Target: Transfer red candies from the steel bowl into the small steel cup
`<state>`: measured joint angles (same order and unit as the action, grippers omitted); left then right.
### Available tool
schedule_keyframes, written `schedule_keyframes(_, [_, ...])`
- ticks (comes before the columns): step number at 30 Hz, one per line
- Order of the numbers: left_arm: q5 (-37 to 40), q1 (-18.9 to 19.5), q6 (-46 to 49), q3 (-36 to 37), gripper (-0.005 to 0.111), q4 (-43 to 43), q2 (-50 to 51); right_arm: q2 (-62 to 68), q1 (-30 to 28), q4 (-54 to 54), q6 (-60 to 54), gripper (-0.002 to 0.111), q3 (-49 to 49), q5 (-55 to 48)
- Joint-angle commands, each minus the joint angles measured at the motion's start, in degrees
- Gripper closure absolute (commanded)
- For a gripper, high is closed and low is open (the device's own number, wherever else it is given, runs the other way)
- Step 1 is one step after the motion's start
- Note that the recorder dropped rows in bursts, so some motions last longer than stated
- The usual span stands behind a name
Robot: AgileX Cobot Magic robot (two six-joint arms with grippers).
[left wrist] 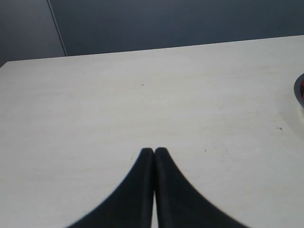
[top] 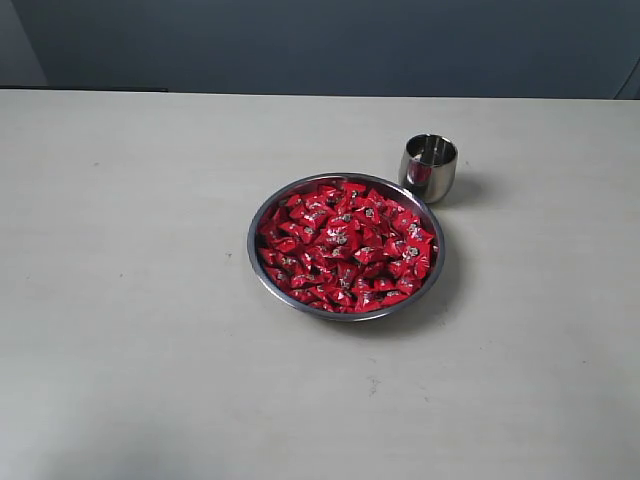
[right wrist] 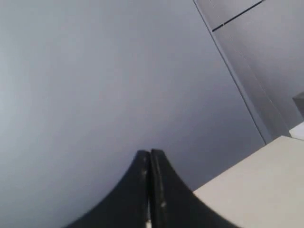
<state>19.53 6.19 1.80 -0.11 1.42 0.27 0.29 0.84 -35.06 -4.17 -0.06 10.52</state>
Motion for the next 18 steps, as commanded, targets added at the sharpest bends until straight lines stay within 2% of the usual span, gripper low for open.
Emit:
schedule_keyframes(1, [-0.38, -0.01, -0.11, 0.11, 0.106, 0.13, -0.27, -0.29, -0.35, -0.61, -0.18, 0.109, 0.06, 3.79])
schedule_keyframes(4, [-0.38, -0.01, -0.11, 0.11, 0.106, 0.13, -0.27, -0.29, -0.35, 2.54, -1.41, 0.109, 0.06, 3.63])
schedule_keyframes(5, [-0.38, -0.01, -0.11, 0.11, 0.106, 0.13, -0.27, -0.29, -0.35, 9.19, -2.22, 0.109, 0.06, 2.17])
schedule_keyframes(7, [-0.38, -0.01, -0.11, 0.11, 0.106, 0.13, -0.27, -0.29, -0.23, 13.66, -2.22, 0.109, 0.06, -0.16])
schedule_keyframes(12, [-0.38, -0.01, -0.11, 0.11, 0.106, 0.13, -0.27, -0.29, -0.23, 11.47, 1.36, 0.109, 0.06, -2.02])
schedule_keyframes(15, [-0.38, -0.01, -0.11, 0.11, 0.106, 0.13, -0.27, 0.80, -0.23, 13.49, 1.24, 0.109, -7.20, -13.89])
schedule_keyframes(18, [-0.38, -0.01, -0.11, 0.11, 0.106, 0.13, -0.27, 8.76, -0.23, 18.41, -1.50, 0.109, -15.60, -19.71])
